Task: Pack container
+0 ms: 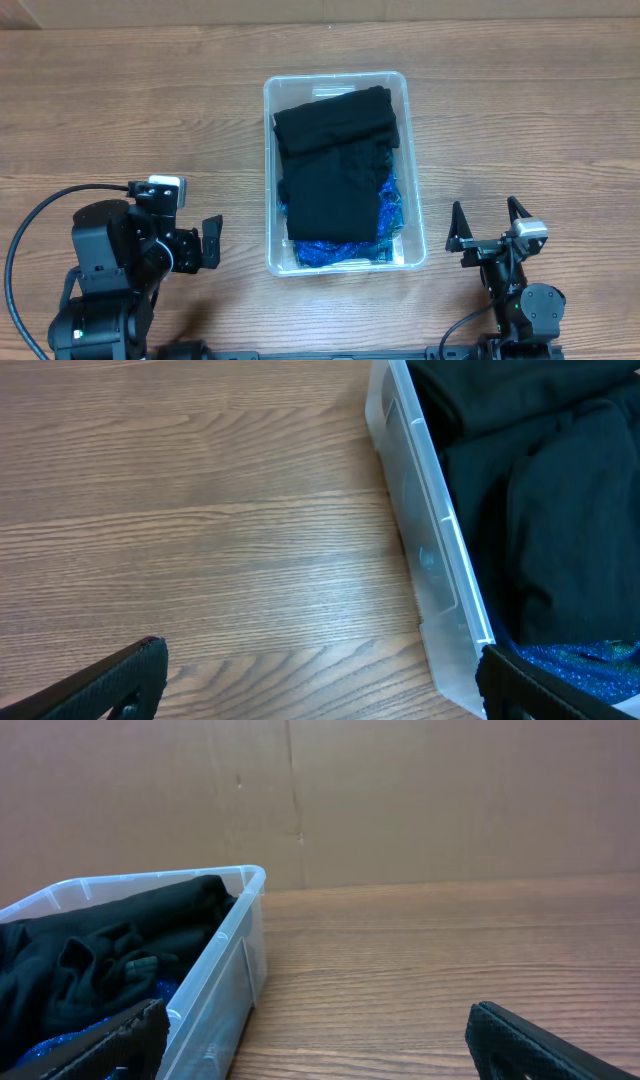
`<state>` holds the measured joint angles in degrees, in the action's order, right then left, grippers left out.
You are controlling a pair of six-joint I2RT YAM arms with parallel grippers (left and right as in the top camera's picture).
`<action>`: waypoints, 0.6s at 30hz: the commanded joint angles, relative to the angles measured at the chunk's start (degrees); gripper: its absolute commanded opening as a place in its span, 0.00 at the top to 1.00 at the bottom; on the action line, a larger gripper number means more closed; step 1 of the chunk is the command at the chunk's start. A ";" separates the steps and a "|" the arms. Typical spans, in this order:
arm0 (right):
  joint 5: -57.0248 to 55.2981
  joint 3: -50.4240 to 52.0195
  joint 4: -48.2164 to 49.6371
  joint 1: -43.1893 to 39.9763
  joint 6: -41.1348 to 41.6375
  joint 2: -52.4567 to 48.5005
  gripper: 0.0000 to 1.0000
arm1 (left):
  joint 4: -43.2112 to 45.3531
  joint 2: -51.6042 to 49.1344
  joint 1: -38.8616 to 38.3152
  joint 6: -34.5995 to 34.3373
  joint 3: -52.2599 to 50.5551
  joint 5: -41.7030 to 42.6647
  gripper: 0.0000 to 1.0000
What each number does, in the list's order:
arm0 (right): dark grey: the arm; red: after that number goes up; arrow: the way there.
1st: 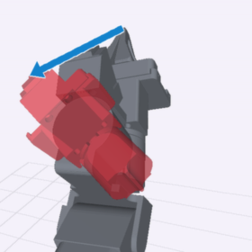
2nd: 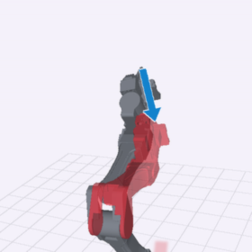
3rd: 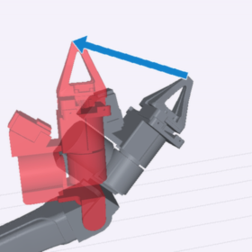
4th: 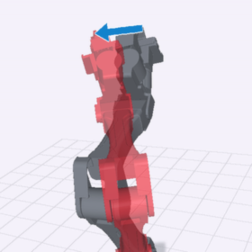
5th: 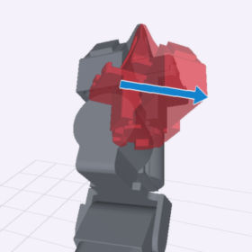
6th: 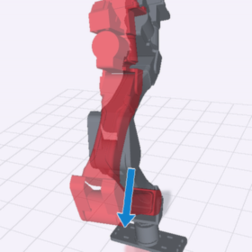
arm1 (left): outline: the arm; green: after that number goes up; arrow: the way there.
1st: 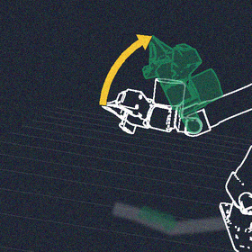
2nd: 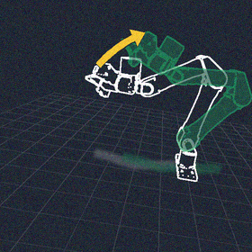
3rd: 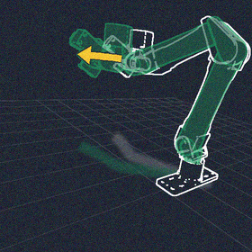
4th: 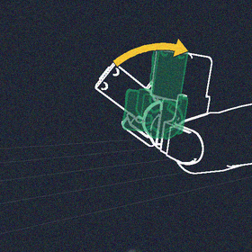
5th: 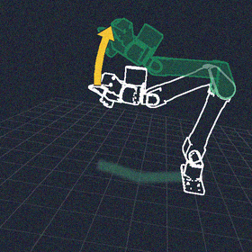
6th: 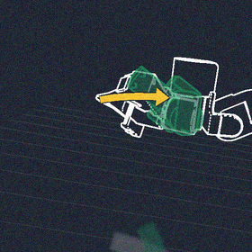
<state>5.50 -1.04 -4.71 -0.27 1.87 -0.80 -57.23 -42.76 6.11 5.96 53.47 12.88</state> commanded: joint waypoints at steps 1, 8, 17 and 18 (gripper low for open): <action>-0.72 0.57 0.33 0.37 -0.20 0.63 0.00 | 0.24 0.04 0.26 -0.83 -0.46 0.22 0.00; -0.72 0.57 0.33 0.37 -0.20 0.63 0.00 | -1.90 7.34 -0.85 0.42 -3.19 -2.36 0.00; -0.72 0.57 0.33 0.37 -0.20 0.63 0.00 | 21.42 31.04 -8.02 0.44 -29.18 -2.99 0.00; -0.72 0.57 0.33 0.37 -0.20 0.63 0.00 | 26.21 33.14 -8.02 0.44 -32.46 -2.99 0.00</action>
<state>5.48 -1.04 -4.71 -0.27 1.87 -0.78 -41.25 -16.80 -1.32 6.15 31.16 10.72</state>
